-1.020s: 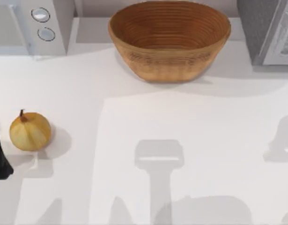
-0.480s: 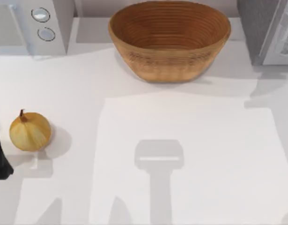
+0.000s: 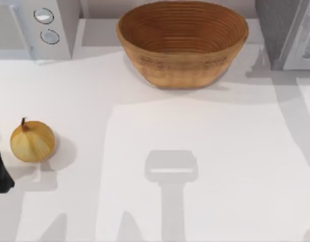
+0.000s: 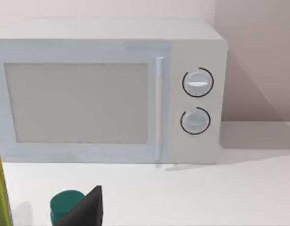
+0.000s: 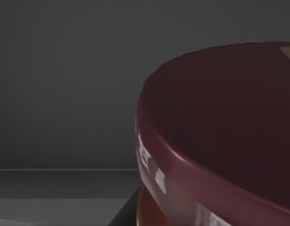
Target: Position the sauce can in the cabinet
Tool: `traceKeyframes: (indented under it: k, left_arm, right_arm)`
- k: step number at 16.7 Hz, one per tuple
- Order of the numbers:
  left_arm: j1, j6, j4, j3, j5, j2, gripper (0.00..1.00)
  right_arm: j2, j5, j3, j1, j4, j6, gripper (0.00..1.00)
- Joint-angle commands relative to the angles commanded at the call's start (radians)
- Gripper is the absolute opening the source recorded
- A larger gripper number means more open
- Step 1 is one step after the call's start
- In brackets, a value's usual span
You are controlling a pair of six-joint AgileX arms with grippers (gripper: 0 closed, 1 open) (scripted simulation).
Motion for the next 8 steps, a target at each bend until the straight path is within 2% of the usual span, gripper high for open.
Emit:
traceKeyframes:
  k: [4,8]
  left_arm:
    - [0.0,0.0,0.0,0.0,0.0,0.0,1.0]
    - [0.0,0.0,0.0,0.0,0.0,0.0,1.0]
  right_arm:
    - [0.135,0.024,0.113,0.013,-0.077,0.006,0.0]
    - [0.148,0.026,0.124,0.013,-0.085,0.007,0.0]
